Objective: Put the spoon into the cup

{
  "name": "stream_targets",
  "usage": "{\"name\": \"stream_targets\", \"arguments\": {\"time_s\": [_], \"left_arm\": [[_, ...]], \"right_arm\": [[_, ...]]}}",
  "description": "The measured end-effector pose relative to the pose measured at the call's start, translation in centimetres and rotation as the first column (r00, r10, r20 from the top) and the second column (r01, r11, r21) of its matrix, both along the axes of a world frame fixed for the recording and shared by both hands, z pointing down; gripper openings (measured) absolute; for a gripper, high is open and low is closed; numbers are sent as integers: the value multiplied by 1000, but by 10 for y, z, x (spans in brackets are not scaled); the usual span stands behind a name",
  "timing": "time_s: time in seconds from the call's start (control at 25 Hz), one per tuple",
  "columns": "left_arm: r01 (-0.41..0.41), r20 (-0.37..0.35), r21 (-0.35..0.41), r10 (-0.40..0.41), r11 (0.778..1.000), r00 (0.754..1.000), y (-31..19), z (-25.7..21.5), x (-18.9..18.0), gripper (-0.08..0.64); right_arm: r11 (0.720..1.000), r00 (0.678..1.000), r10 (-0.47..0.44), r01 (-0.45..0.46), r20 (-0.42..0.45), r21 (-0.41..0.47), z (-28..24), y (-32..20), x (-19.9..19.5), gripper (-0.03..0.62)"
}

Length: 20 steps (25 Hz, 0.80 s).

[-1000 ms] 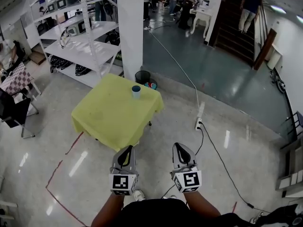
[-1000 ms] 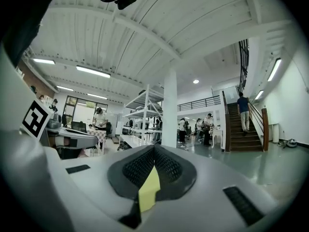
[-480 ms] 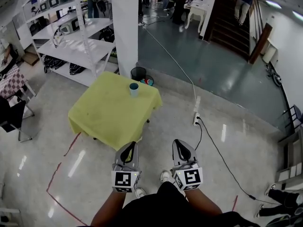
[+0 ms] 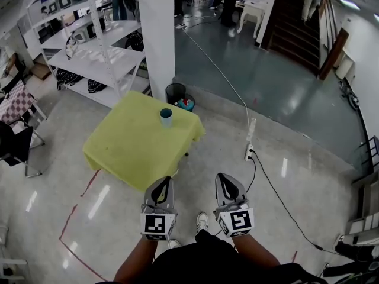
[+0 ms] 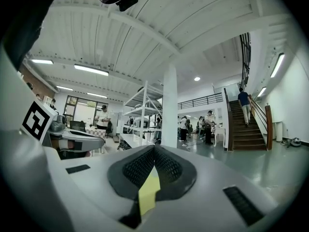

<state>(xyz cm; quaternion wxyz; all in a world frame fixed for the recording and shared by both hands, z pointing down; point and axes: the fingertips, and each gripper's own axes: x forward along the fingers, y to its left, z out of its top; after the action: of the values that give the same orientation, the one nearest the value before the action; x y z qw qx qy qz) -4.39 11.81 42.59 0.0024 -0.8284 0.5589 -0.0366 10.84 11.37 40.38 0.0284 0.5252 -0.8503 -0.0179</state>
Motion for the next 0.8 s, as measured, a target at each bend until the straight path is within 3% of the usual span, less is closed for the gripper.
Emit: {"name": "stream_targets", "arguments": {"time_s": [0.2,0.4,0.64,0.8], "left_arm": [[43,-22,11,-43,999,999,-43,-9,15,12],[96,-8,-15,-97,995,995,-83,-1,25,12],[141,15,-42,-141,989,990,-116,-1,38,12],[169,23,-48,-168,984,986,-133,1,42,12]], "right_arm": [[998,998,-46,48,48,-35,7,-47,12,6],[994,994,-109,109,29,-13,-2,-91,14,6],[988,983,-143,149,119,-49,3,-137,28,6],[983,979,-170,176,112,-54,5,-158,32,6]]}}
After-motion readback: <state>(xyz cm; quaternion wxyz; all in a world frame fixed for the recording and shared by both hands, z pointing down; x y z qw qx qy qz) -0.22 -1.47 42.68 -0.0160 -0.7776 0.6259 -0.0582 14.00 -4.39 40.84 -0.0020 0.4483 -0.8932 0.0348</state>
